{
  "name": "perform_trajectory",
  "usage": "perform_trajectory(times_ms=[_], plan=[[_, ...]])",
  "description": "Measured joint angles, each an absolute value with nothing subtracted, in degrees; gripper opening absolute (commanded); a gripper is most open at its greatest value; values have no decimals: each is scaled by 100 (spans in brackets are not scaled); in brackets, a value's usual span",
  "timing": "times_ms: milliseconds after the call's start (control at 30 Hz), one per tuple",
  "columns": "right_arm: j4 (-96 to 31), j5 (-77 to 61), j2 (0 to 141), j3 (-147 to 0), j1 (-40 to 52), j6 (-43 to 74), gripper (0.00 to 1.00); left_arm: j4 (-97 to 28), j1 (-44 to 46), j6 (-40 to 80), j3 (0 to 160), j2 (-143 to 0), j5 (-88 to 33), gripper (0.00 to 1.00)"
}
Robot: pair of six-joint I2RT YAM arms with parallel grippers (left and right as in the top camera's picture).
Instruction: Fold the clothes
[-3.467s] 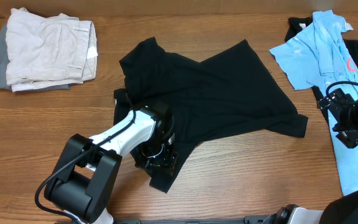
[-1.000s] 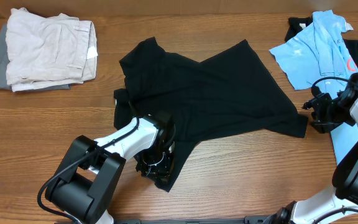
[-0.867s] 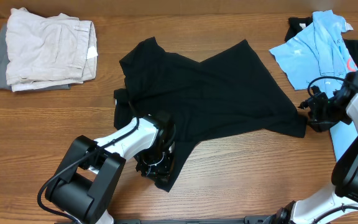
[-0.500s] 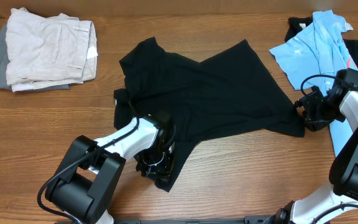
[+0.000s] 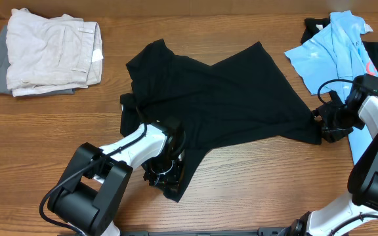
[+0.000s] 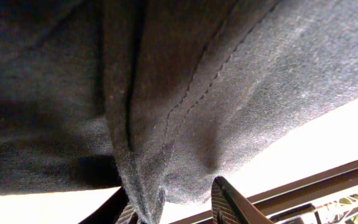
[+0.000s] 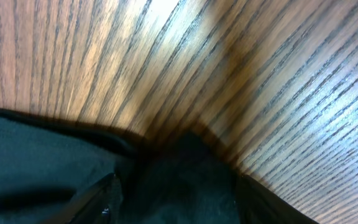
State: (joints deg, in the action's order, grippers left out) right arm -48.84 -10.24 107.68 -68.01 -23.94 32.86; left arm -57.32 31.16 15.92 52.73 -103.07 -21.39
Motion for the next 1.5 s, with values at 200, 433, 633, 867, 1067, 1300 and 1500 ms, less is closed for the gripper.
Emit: perform_trajectory(times_ms=[200, 433, 633, 867, 1067, 1300, 1500], plan=[[-4757, -1004, 10949, -6814, -2368, 3312, 38, -5728, 3116, 1592, 5273, -10307, -2141, 37], [-4814, -943, 10984, -6829, -2353, 3380, 17, -5669, 3116, 1584, 5273, -10302, -2143, 18], [-5188, -740, 11067, -6989, -2335, 3430, 15, -5572, 3116, 1461, 5277, -10302, -2102, 4], [-5669, -657, 11118, -7472, -2316, 3454, 4, -5872, 3116, 1461, 5507, -10304, -1968, 4], [-5983, -578, 11048, -7841, -2316, 3500, 4, -6311, 3116, 1468, 5778, -10272, -1640, 4], [-6753, -554, 10532, -8423, -2316, 3540, 4, -6818, 3116, 1487, 6307, -9164, -1302, 4], [-7039, -556, 9557, -8661, -2314, 3507, 4, -7546, 3116, 1614, 7205, -7848, -902, 4]])
